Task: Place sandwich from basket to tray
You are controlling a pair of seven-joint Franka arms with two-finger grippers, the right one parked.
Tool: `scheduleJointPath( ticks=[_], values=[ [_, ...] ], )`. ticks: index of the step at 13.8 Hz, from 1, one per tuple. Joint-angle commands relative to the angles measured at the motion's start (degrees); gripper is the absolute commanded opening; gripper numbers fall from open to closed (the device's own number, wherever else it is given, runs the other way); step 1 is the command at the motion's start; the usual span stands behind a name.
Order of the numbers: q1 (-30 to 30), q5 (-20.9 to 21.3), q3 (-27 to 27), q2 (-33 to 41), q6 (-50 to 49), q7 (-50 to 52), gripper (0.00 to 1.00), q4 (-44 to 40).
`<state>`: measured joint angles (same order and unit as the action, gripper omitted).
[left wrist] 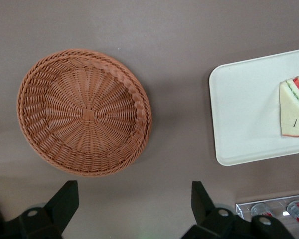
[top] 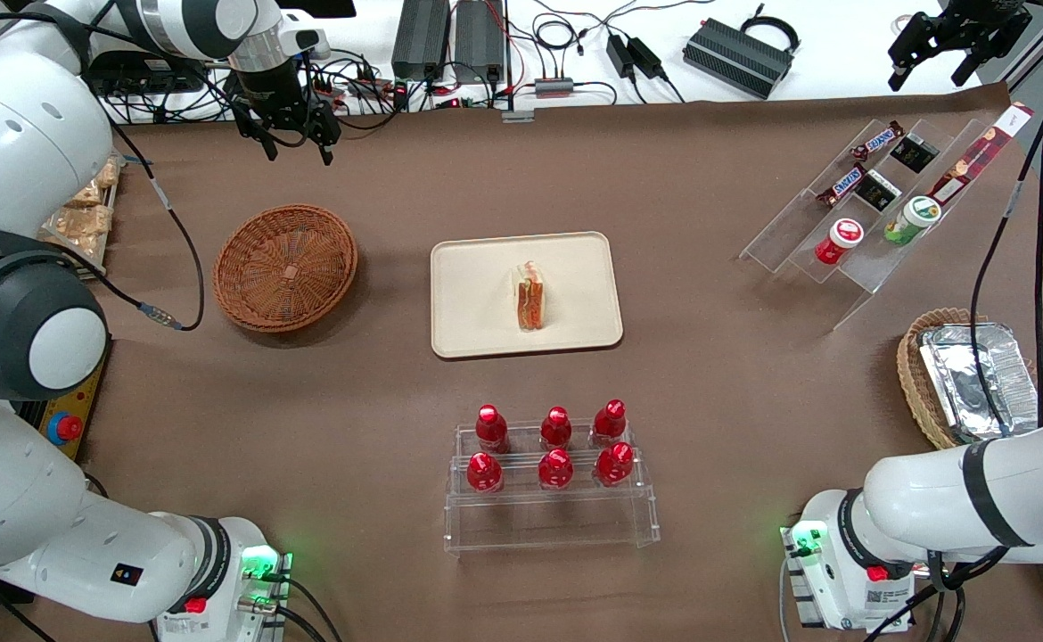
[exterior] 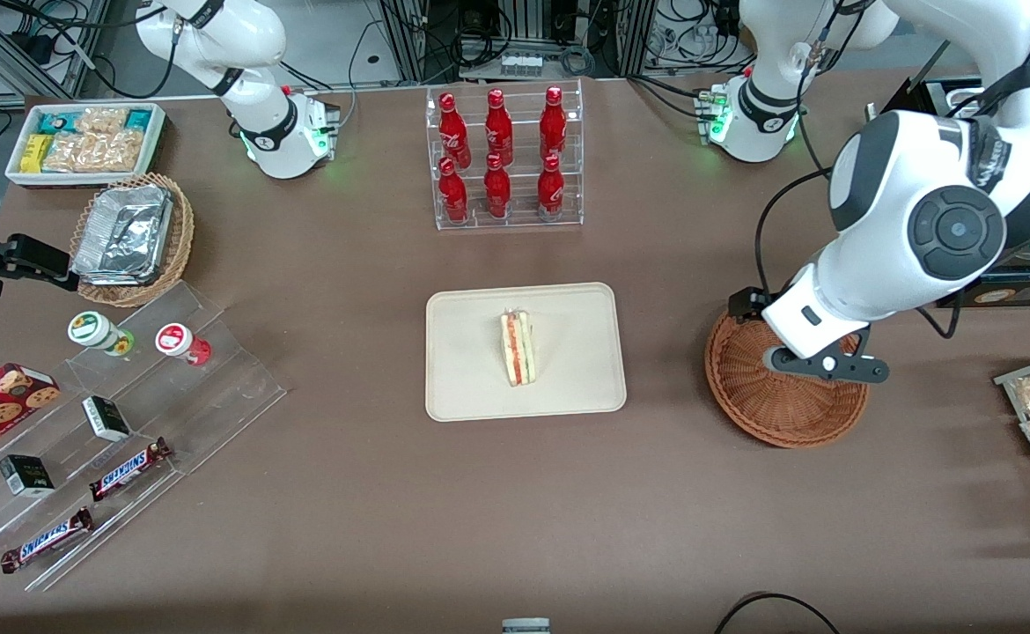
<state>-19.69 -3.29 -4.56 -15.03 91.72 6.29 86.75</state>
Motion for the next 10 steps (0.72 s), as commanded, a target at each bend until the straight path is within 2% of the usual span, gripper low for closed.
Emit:
scheduleJointPath(
  ticks=[1,2,4,6,10],
  values=[
    [-0.26,-0.93,-0.53,4.73,-0.06,-0.84,1.00,4.64],
    [-0.26,-0.93,-0.62,5.79,0.03,-0.84,1.00,5.79],
    [5.34,-0.93,1.56,6.68,-0.66,-0.84,1.00,6.07],
    [7.90,-0.93,3.06,7.99,-1.80,-0.84,1.00,6.24],
    [17.99,-0.32,10.35,10.89,-6.02,-1.27,1.00,6.33]
  ],
)
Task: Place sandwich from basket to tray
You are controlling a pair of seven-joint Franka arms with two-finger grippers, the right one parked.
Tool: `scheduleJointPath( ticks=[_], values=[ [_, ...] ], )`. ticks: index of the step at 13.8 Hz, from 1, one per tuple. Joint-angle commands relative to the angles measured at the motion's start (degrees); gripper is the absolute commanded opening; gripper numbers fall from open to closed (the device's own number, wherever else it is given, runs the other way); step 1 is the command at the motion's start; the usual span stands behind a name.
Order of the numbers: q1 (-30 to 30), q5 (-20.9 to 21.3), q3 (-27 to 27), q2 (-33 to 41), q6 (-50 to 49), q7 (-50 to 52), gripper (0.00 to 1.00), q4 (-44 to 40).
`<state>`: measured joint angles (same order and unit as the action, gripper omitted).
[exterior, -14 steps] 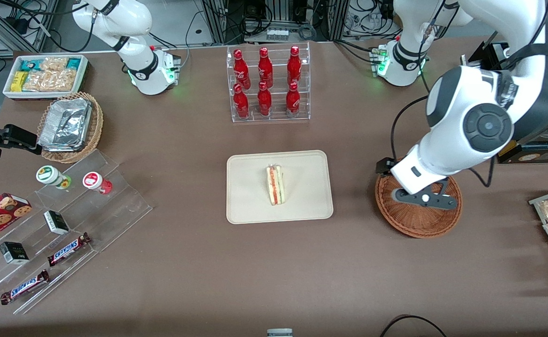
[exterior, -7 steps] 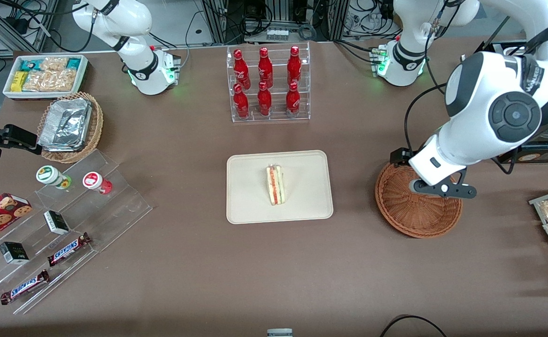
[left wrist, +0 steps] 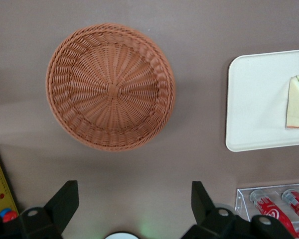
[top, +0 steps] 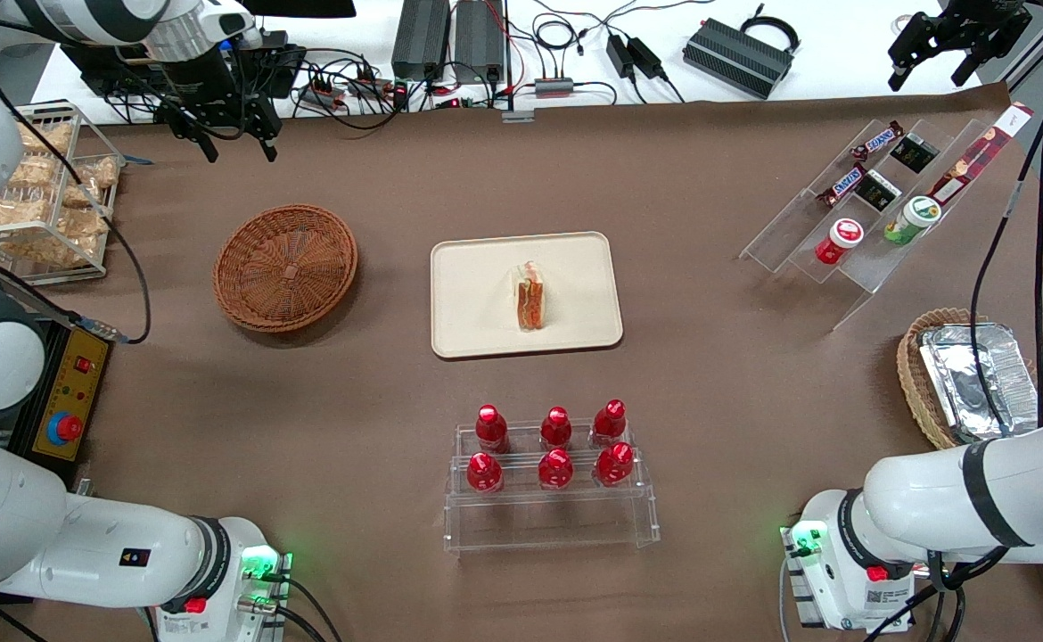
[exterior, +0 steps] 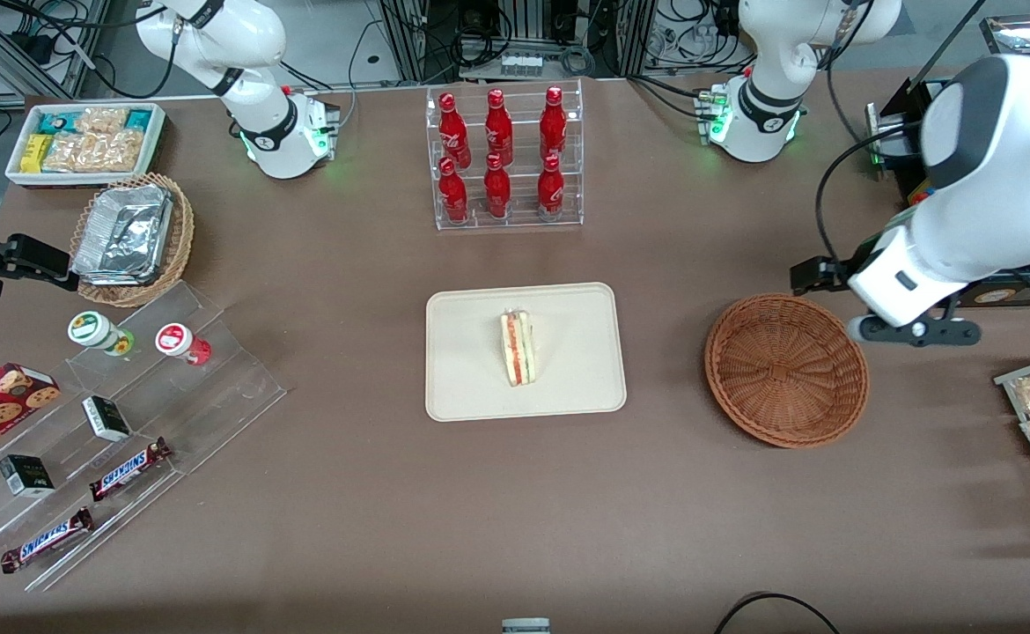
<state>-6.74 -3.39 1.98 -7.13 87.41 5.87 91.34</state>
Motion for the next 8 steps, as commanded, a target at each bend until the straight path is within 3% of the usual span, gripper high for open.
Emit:
scheduleJointPath(
  ticks=[1,8],
  values=[
    [6.46,0.40,5.13,3.78,-2.94,-1.91,1.00,1.74],
    [13.60,2.69,6.73,10.28,-9.97,-5.52,1.00,1.74]
  ],
)
